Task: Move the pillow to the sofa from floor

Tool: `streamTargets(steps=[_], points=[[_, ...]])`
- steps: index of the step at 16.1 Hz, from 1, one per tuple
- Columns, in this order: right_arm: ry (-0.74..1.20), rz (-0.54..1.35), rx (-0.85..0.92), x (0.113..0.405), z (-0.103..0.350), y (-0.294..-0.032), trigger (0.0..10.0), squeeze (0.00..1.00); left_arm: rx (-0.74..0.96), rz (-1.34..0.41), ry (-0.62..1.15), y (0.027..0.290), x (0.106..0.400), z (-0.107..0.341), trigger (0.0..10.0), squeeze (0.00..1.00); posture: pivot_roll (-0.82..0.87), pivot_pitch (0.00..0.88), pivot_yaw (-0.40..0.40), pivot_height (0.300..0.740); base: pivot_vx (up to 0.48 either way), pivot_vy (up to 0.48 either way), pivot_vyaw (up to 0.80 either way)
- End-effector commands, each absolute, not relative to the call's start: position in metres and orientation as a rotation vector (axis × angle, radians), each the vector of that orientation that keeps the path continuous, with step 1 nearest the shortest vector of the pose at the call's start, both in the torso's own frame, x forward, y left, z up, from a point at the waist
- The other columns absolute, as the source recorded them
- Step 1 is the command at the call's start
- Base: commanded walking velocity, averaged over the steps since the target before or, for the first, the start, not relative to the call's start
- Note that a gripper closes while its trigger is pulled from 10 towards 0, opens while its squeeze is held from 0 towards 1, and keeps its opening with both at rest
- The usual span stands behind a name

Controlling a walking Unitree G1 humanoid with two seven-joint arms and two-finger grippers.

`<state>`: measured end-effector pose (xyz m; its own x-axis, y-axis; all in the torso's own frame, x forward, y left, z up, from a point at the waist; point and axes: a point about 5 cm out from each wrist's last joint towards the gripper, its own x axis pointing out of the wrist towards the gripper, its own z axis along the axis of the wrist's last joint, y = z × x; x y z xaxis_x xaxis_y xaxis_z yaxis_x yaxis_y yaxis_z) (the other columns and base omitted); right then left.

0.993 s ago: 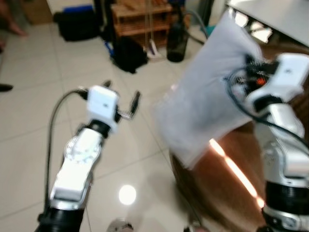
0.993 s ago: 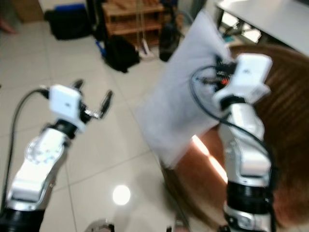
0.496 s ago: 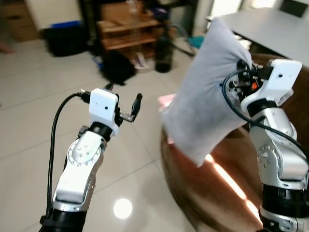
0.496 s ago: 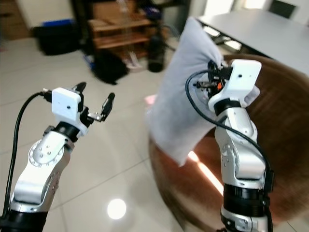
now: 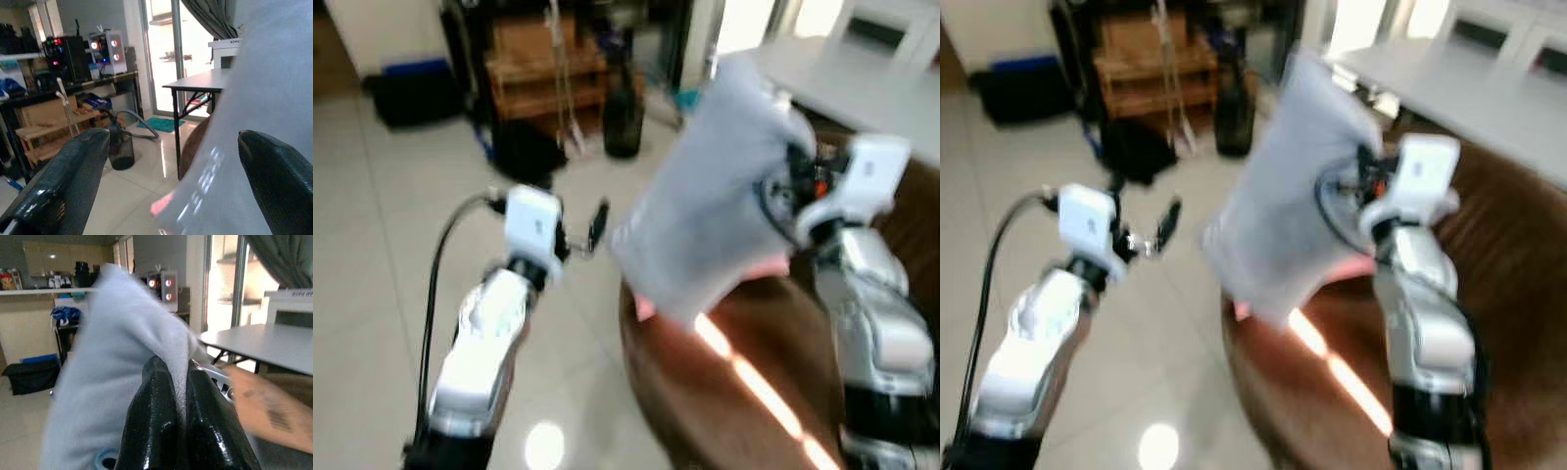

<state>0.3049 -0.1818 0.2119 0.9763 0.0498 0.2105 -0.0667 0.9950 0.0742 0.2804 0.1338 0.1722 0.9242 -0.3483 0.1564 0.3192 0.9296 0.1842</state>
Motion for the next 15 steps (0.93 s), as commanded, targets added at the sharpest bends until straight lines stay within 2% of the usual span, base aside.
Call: streamTargets(steps=[1, 6, 9, 13, 15], points=[[-0.283, 0.083, 0.069, 0.302, 0.226, -0.177, 10.0, 0.0, 0.193, -0.342, -0.166, 0.137, 0.28, 0.17, 10.0, 0.0, 0.02, 0.0, -0.018, 0.74, 0.0, 0.0, 0.0], [-0.248, 0.089, 0.004, 0.304, 0.224, -0.186, 10.0, 0.0, 0.203, -0.395, -0.145, 0.134, 0.277, 0.163, 10.0, 0.0, 0.02, 0.0, -0.014, 0.74, 0.0, 0.0, 0.0], [-0.154, 0.127, -0.075, 0.306, 0.217, -0.189, 10.0, 0.0, 0.21, -0.396, -0.134, 0.136, 0.278, 0.162, 10.0, 0.0, 0.01, 0.008, -0.012, 0.74, 0.0, 0.0, 0.0], [-0.057, 0.112, -0.174, 0.305, 0.212, -0.212, 10.0, 0.0, 0.214, -0.409, -0.127, 0.139, 0.279, 0.16, 10.0, 0.0, 0.01, 0.017, -0.008, 0.74, 0.0, 0.0, 0.0], [0.027, 0.178, -0.26, 0.298, 0.214, -0.22, 10.0, 0.0, 0.212, -0.452, -0.122, 0.136, 0.277, 0.16, 10.0, 0.0, 0.0, 0.026, -0.004, 0.74, 0.0, 0.0, 0.0]])
